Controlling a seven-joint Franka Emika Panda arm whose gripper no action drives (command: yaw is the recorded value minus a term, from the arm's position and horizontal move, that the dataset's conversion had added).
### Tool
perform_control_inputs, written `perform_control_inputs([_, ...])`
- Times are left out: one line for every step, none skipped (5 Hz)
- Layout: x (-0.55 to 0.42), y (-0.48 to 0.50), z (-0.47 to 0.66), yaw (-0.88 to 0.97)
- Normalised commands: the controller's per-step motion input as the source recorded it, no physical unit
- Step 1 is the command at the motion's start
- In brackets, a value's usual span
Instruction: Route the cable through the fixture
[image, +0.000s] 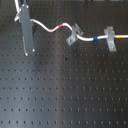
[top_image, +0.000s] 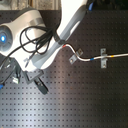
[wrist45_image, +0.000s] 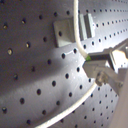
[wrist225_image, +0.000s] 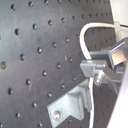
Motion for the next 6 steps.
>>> perform_control_inputs([-0.183,-0.094,-0.39,0.62])
perform_control_inputs([-0.142,-0.059,-0.1,0.8])
perform_control_inputs([0.065,0.047,0.17,0.61])
perform_control_inputs([-0.092,0.254,0.38,0.37])
perform_control_inputs([-0.129,0.16,0.32,0.25])
perform_control_inputs([-0.156,0.185,0.37,0.27])
